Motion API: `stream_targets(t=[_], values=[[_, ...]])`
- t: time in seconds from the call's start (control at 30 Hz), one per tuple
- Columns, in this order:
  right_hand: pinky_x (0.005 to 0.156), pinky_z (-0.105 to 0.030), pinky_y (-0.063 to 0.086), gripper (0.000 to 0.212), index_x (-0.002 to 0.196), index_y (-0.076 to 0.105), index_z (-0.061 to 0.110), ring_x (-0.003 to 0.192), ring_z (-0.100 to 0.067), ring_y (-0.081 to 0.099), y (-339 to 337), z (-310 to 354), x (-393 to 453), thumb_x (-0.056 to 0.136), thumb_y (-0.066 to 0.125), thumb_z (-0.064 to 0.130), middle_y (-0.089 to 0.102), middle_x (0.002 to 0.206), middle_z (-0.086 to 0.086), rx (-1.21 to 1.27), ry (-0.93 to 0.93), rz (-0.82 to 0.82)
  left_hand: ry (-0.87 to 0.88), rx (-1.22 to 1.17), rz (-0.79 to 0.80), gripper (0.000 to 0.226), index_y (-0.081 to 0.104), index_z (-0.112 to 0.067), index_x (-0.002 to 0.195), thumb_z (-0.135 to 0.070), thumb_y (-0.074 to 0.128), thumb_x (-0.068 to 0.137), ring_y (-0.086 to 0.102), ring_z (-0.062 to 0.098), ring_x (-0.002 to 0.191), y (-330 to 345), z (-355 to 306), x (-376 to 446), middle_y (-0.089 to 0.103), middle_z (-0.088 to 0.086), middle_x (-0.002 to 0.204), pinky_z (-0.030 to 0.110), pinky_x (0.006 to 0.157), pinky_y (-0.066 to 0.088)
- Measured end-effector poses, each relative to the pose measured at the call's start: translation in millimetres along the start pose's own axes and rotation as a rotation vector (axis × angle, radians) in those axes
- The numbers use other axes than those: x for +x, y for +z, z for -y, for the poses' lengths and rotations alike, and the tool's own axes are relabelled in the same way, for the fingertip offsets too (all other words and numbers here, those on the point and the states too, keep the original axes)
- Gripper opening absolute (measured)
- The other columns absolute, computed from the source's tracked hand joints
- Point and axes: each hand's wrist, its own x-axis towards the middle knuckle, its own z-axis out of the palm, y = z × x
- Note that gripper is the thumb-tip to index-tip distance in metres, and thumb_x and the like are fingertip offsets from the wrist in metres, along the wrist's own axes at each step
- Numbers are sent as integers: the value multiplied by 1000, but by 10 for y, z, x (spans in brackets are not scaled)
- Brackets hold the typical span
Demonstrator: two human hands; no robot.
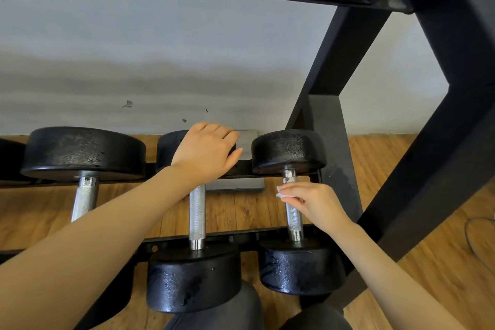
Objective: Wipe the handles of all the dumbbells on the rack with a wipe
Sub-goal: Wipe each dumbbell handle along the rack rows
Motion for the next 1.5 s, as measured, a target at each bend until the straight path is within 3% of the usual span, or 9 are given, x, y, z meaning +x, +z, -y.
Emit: stream_targets(t=[0.23,0.43,0.6,0.73,0.87,0.93,1.07,1.3,1.5], values=[[82,-33,58,20,97,77,19,96,-5,68,53,28,154,77,79,19,73,102,7,13,77,-135,-9,26,16,54,61,-18,127,-49,26,99,60,22,115,-7,-9,4,66,2,124,37,99,42],[80,-27,56,17,94,77,24,96,4,65,8,57,-89,78,77,20,72,100,16,288,181,-5,-4,28,13,51,64,-17,121,-48,30,100,62,22,109,-11,-9,-1,68,2,117,37,95,44],[81,-35,57,19,94,77,17,96,-4,66,35,81,-10,76,78,13,72,99,9,327,244,-197,2,23,8,52,64,-18,121,-48,27,100,62,21,109,-13,-9,-1,68,1,117,36,94,44],[80,-23,53,16,94,76,11,93,-8,63,36,59,-68,79,76,10,65,101,3,280,199,-251,13,15,-6,54,64,-17,120,-48,25,98,62,21,108,-15,-9,-1,68,2,117,36,93,44],[68,-20,49,11,89,76,16,78,-11,64,-46,-4,-224,80,75,9,65,89,7,353,336,-238,7,10,-17,54,63,-18,122,-48,25,99,61,21,111,-17,-12,0,67,2,119,36,95,44],[68,-15,47,14,87,74,22,79,-8,63,-51,-29,-257,81,75,9,66,86,9,328,370,-233,7,-1,-24,51,63,-17,123,-47,29,100,62,22,111,-10,-10,-2,67,2,120,37,95,44],[77,-20,52,9,91,75,12,88,-7,63,-20,18,-198,82,73,9,66,91,6,323,386,-268,4,-36,-62,46,63,-15,125,-43,37,100,61,24,115,-2,-10,-22,66,5,125,39,97,44],[75,-12,51,11,90,72,16,87,-1,61,-94,144,-214,82,73,8,61,91,11,391,409,-161,-142,-30,-175,47,58,-14,133,-41,42,98,35,32,142,108,-113,-372,43,13,151,48,116,21],[73,-14,49,11,93,74,11,89,-1,60,-30,117,-79,85,69,6,65,92,6,329,407,-299,-311,-124,-214,57,44,-17,146,-40,52,94,18,34,148,239,-322,-659,26,15,159,52,118,17]])
